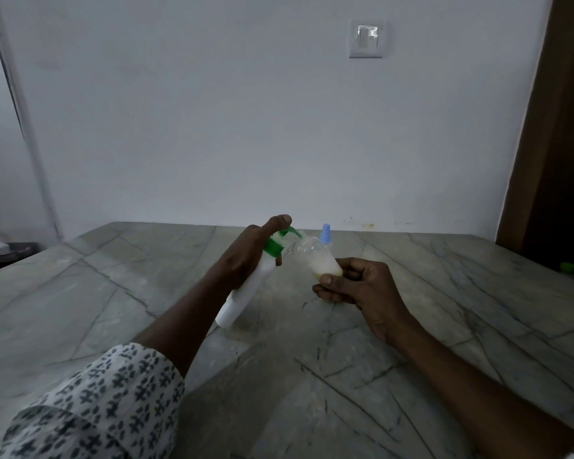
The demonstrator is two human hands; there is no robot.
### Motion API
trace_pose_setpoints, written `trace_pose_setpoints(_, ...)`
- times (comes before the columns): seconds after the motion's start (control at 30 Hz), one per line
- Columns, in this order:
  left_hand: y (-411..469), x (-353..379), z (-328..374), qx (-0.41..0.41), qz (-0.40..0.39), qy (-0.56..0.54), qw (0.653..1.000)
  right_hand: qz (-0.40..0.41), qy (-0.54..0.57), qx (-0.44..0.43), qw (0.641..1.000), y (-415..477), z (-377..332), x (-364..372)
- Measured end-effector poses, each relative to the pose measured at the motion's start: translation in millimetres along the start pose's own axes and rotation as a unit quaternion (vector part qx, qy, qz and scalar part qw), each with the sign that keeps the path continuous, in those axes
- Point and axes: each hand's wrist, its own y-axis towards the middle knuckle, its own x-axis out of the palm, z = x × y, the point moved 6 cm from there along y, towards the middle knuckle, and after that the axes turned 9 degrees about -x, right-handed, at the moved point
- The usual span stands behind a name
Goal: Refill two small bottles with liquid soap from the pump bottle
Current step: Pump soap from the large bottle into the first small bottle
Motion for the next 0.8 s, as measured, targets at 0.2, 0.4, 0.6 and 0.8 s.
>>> trace_pose_setpoints(0.2, 0.2, 0.2, 0.3, 0.009, -0.002, 0.005, 1.000, -0.007, -0.005, 0.010, 1.000, 0.0, 2.1, 1.2)
trace_pose_setpoints(0.4, 2.3, -1.3, -1.9, 0.010, 0.007, 0.026, 1.000, -0.004, -0.003, -0.001, 1.000, 0.5, -1.2, 0.7)
trace_pose_setpoints(0.6, 2.8, -1.1, -2.9, 0.006, 0.006, 0.001, 1.000, -0.005, 0.004, -0.006, 1.000, -0.4, -3.0, 2.0)
trace_pose_setpoints(0.8, 1.4, 0.6, 0.4, 0.014, 0.010, -0.011, 1.000, -0.014, -0.001, 0.011, 1.000, -1.0, 0.5, 1.6)
